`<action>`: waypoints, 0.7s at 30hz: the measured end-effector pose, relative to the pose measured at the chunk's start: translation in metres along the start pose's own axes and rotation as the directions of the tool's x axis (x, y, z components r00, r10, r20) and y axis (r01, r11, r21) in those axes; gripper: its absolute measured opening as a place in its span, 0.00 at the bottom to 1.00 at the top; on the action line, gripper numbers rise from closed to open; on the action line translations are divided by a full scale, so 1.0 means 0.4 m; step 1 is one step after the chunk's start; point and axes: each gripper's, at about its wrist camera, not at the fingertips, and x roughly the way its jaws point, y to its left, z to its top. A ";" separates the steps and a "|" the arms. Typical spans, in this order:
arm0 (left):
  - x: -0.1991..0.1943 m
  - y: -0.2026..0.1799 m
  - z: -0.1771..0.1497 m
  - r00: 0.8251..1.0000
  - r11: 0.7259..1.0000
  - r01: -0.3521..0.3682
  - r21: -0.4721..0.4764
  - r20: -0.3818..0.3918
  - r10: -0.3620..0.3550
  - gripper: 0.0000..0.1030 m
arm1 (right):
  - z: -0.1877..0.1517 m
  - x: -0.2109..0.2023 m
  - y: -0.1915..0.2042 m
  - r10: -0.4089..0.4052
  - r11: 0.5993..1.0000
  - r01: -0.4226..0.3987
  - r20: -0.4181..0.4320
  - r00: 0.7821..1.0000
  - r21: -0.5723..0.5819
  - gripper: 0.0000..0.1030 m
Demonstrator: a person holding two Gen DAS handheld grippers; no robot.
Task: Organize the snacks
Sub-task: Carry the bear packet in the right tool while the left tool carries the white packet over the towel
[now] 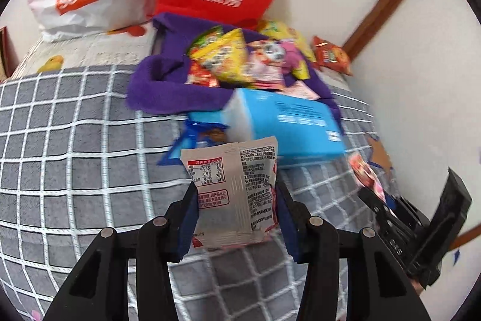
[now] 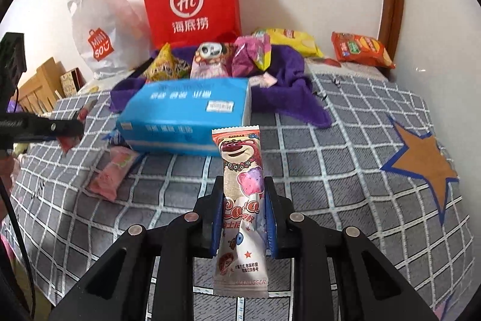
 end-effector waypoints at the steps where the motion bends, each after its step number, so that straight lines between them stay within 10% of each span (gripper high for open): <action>1: -0.006 -0.020 0.001 1.000 1.000 0.014 0.015 0.001 -0.014 0.45 | 0.013 -0.008 -0.001 -0.003 1.000 0.003 0.007 1.000 0.005 0.23; 21: -0.090 -0.155 0.184 0.994 0.990 0.009 0.138 0.108 -0.024 0.45 | 0.349 -0.047 0.041 0.079 0.997 -0.076 0.138 0.987 -0.023 0.23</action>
